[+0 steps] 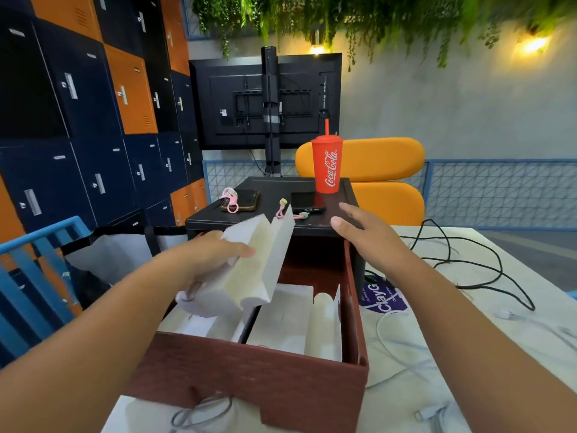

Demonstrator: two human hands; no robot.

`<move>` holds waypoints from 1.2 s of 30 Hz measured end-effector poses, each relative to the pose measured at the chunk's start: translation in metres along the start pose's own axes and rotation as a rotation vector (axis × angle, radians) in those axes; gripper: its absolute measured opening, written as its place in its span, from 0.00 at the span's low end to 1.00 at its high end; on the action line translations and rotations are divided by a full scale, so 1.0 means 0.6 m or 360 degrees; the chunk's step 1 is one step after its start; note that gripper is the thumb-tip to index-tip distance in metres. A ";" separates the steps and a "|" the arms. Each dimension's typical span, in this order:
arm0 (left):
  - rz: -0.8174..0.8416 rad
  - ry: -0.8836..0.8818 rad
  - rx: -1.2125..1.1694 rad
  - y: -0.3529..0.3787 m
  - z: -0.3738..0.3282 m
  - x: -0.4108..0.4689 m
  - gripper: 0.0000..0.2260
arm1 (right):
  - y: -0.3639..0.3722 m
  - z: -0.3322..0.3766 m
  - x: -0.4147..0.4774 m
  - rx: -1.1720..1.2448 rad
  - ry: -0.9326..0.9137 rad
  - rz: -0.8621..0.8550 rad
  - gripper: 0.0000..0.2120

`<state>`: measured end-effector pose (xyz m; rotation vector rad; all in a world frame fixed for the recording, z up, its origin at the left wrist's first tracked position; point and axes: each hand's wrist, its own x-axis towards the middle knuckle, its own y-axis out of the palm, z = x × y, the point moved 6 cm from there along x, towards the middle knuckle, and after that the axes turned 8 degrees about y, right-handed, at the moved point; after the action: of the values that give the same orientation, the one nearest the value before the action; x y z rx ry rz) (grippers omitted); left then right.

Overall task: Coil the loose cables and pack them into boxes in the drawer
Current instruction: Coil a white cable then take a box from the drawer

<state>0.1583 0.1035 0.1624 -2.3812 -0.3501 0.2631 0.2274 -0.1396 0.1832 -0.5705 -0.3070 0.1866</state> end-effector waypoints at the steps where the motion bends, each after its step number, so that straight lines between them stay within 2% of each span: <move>1: -0.0060 0.0047 -0.0184 0.000 -0.015 -0.013 0.18 | -0.005 0.014 -0.030 0.0147 -0.0046 0.0020 0.26; 4: -0.0189 0.0136 -0.0724 0.015 -0.058 -0.061 0.19 | -0.007 0.046 -0.126 0.0652 -0.0089 0.0204 0.34; 7: -0.0246 0.0202 -0.1205 0.042 -0.093 -0.107 0.25 | 0.010 0.057 -0.183 0.0761 -0.0149 0.0256 0.43; 9: -0.0256 0.0253 -0.1425 0.069 -0.113 -0.139 0.28 | 0.013 0.056 -0.203 0.0793 -0.0170 0.0106 0.46; 11: -0.0216 0.0300 -0.1527 0.101 -0.132 -0.169 0.33 | 0.000 0.055 -0.222 0.0771 -0.0218 -0.0161 0.46; 14: -0.0138 0.0421 -0.1664 0.140 -0.157 -0.205 0.37 | -0.046 0.047 -0.257 0.0737 -0.0271 -0.0543 0.37; 16: -0.0202 0.0518 -0.1793 0.150 -0.162 -0.221 0.37 | -0.088 0.029 -0.278 0.0874 -0.0234 -0.0654 0.32; 18: -0.0313 0.0596 -0.1730 0.157 -0.155 -0.230 0.34 | -0.132 0.001 -0.294 0.1076 -0.0120 -0.0675 0.24; 21: -0.0262 0.0761 -0.1482 0.193 -0.159 -0.249 0.13 | -0.180 -0.052 -0.313 0.1165 0.0221 -0.0623 0.11; 22: -0.0212 0.0802 -0.1442 0.214 -0.162 -0.259 0.10 | -0.194 -0.071 -0.321 0.1165 0.0329 -0.0610 0.09; 25: -0.0009 0.0888 -0.1309 0.281 -0.178 -0.291 0.14 | -0.229 -0.140 -0.337 0.0998 0.0639 -0.0620 0.09; 28: 0.0221 0.0843 -0.1085 0.371 -0.177 -0.319 0.15 | -0.272 -0.216 -0.361 0.0400 0.0918 -0.0617 0.11; 31: 0.0451 0.0783 -0.0858 0.456 -0.164 -0.348 0.17 | -0.295 -0.273 -0.386 -0.0106 0.1161 -0.0490 0.16; 33: 0.0571 0.0711 -0.0754 0.498 -0.156 -0.359 0.19 | -0.299 -0.306 -0.403 -0.0238 0.1316 -0.0404 0.18; 36: 0.0692 0.0650 -0.0641 0.542 -0.150 -0.368 0.22 | -0.297 -0.338 -0.417 -0.0318 0.1432 -0.0358 0.14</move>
<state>0.0334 -0.2555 0.0286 -2.8091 0.3430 -0.1156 0.0764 -0.4528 0.0623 -0.7548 0.4900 -0.3249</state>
